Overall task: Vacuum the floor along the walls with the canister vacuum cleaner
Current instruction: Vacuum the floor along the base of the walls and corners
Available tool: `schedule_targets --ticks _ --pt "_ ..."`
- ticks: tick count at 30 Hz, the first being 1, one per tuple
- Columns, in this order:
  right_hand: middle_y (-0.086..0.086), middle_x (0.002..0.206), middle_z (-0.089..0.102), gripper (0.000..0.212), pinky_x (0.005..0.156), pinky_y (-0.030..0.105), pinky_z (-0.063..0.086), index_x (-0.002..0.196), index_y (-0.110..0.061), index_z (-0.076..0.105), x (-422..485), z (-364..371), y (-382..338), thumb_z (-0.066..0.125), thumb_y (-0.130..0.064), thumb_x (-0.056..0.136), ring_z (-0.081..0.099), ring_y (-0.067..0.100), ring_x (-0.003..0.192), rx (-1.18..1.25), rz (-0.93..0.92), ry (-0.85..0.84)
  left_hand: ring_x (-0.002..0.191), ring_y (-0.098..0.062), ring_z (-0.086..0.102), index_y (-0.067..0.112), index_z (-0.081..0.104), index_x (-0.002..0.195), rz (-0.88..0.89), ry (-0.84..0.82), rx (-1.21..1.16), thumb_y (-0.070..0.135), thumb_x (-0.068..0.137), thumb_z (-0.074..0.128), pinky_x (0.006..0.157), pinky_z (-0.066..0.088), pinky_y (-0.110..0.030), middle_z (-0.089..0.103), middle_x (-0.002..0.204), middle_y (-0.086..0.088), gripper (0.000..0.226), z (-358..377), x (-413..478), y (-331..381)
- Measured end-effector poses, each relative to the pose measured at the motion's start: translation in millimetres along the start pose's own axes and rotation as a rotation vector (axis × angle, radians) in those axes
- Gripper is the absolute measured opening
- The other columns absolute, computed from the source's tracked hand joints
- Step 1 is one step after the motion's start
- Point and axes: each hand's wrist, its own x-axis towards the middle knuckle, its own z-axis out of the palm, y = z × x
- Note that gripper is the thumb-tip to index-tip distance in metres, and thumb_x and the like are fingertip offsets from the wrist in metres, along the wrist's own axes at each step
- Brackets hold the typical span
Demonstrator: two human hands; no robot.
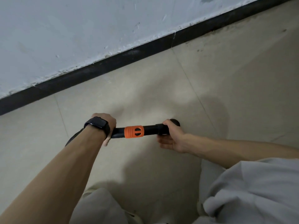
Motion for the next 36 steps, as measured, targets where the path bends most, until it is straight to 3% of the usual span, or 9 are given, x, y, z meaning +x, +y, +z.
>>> schedule_targets --ticks 2,6,9,15,19,25,27,31,36 --pt "0.010 0.072 0.067 0.025 0.052 0.031 0.057 0.101 -0.013 0.061 2.4 -19.3 -30.5 0.057 -0.037 0.098 0.067 0.020 0.053 0.021 -0.076 0.063 0.068 -0.016 0.062 0.026 0.072 0.094 0.027 0.116 -0.073 0.039 0.063 0.089 0.056 0.041 -0.024 0.060 0.067 0.008 0.037 -21.8 -0.2 14.7" --pt "0.012 0.086 0.071 0.022 0.059 0.036 0.059 0.103 -0.011 0.059 5.0 -66.9 -110.6 0.066 -0.030 0.095 0.071 0.025 0.066 0.038 -0.294 0.191 0.063 -0.018 0.059 0.024 0.063 0.084 0.087 0.279 -0.213 0.058 0.061 0.084 0.053 0.039 -0.025 0.058 0.067 0.006 0.046 -60.5 -0.3 63.7" --pt "0.017 0.102 0.069 0.038 0.057 0.036 0.059 0.121 -0.006 0.057 17.4 -76.9 -152.4 0.069 -0.027 0.092 0.071 0.030 0.075 0.041 -0.386 0.211 0.069 -0.020 0.061 0.023 0.063 0.089 0.099 0.319 -0.275 0.061 0.064 0.081 0.058 0.041 -0.026 0.060 0.072 0.006 0.049 -74.8 5.3 91.7" --pt "0.020 0.107 0.069 0.047 0.053 0.039 0.058 0.129 0.000 0.054 41.1 -74.5 -177.7 0.069 -0.028 0.095 0.071 0.031 0.079 0.174 -0.417 0.181 0.087 -0.020 0.065 0.030 0.063 0.114 0.021 0.276 -0.372 0.031 0.074 0.079 0.062 0.043 -0.027 0.065 0.092 0.005 0.043 -92.8 8.7 91.8" --pt "0.018 0.104 0.066 0.047 0.054 0.039 0.055 0.134 -0.001 0.051 46.8 -87.4 -192.2 0.065 -0.028 0.099 0.068 0.030 0.083 0.208 -0.435 0.159 0.088 -0.019 0.062 0.030 0.061 0.116 0.021 0.287 -0.428 0.035 0.078 0.078 0.068 0.045 -0.030 0.060 0.090 0.007 0.042 -109.2 11.3 99.7" --pt "0.017 0.120 0.063 0.050 0.055 0.037 0.053 0.140 -0.006 0.049 55.9 -122.4 -218.7 0.064 -0.029 0.098 0.065 0.033 0.097 0.282 -0.436 0.199 0.081 -0.017 0.056 0.032 0.058 0.120 0.043 0.361 -0.440 0.042 0.082 0.076 0.064 0.040 -0.028 0.056 0.086 0.009 0.043 -146.1 14.7 135.1" --pt "0.015 0.107 0.066 0.046 0.058 0.035 0.053 0.137 -0.007 0.051 55.2 -133.6 -226.7 0.063 -0.030 0.099 0.067 0.031 0.092 0.333 -0.435 0.196 0.080 -0.017 0.055 0.032 0.059 0.119 0.043 0.393 -0.435 0.043 0.083 0.075 0.064 0.039 -0.028 0.054 0.084 0.009 0.041 -160.6 14.6 145.4" --pt "0.007 0.091 0.066 0.042 0.053 0.030 0.056 0.130 -0.003 0.053 50.7 -148.3 -246.5 0.063 -0.031 0.100 0.070 0.017 0.061 0.381 -0.468 0.209 0.081 -0.018 0.055 0.032 0.059 0.120 0.063 0.442 -0.407 0.044 0.083 0.075 0.064 0.039 -0.029 0.056 0.086 0.007 0.042 -197.0 12.7 160.5" --pt "0.009 0.094 0.065 0.041 0.063 0.042 0.064 0.131 -0.003 0.044 51.2 -134.4 -264.0 0.059 -0.025 0.101 0.070 0.020 0.061 0.280 -0.544 0.273 0.079 -0.018 0.058 0.030 0.060 0.117 0.115 0.443 -0.397 0.048 0.077 0.079 0.060 0.040 -0.028 0.057 0.084 0.007 0.047 -226.7 20.9 166.3"
